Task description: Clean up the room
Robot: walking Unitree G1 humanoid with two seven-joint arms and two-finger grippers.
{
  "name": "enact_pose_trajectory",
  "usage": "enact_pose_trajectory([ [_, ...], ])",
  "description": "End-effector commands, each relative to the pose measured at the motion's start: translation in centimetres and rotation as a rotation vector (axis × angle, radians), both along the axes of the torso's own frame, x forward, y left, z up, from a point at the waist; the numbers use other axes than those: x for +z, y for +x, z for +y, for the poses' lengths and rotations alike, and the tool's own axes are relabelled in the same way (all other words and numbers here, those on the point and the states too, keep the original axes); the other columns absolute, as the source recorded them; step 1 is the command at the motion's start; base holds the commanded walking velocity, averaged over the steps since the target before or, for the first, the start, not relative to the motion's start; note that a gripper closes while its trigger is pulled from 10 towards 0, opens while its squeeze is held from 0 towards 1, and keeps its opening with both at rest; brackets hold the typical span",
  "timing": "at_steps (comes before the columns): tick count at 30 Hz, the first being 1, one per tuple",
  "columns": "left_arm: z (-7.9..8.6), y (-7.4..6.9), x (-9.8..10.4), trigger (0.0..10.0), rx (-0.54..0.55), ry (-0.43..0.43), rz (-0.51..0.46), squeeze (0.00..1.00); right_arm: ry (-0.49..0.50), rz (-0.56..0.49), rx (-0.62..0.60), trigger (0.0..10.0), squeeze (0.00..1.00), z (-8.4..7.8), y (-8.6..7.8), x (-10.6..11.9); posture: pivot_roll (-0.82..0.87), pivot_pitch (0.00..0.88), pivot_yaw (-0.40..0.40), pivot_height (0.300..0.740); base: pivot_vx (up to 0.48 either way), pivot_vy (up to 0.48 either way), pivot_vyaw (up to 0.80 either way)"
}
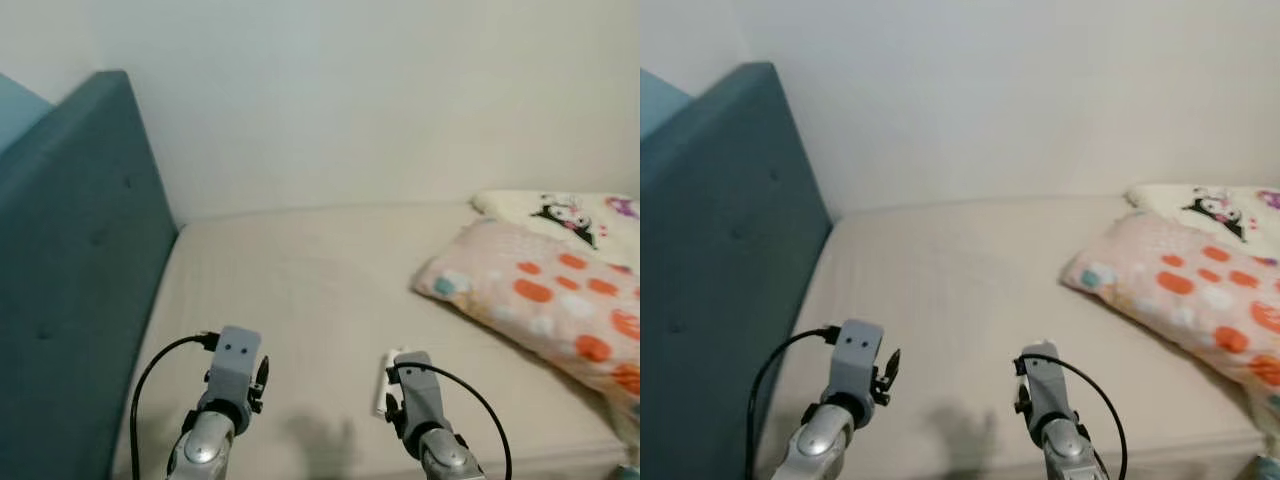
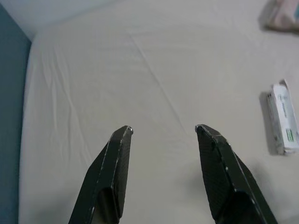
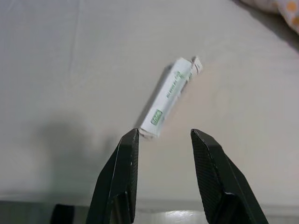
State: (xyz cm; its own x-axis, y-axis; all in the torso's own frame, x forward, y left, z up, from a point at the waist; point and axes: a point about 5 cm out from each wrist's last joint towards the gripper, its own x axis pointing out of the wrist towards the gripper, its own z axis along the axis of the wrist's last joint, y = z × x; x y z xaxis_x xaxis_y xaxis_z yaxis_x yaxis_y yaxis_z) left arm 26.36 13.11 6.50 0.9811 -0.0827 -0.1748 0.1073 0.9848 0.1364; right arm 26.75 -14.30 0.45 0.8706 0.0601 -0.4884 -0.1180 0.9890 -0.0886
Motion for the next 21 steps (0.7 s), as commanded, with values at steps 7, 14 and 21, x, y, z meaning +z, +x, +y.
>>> enact_pose_trajectory([
  [7,0.11,-0.34,-0.54,10.0,0.007,-0.019,0.023,0.00,-0.007,0.016,-0.005,10.0,0.00,-0.20,-0.45,-0.42,-0.03,0.106,-0.019,0.740,0.000,-0.032,0.00],
  [14,0.22,-0.25,-0.63,10.0,0.015,-0.014,0.038,0.00,-0.005,0.015,-0.008,10.0,0.00,-0.21,-0.43,-0.41,-0.03,0.106,-0.017,0.740,0.000,0.406,0.00],
  [21,0.28,0.08,-0.37,10.0,0.054,0.027,0.001,0.00,0.008,-0.009,-0.014,10.0,0.00,-0.11,-0.20,-0.09,-0.03,0.109,-0.014,0.740,0.000,0.000,0.00],
])
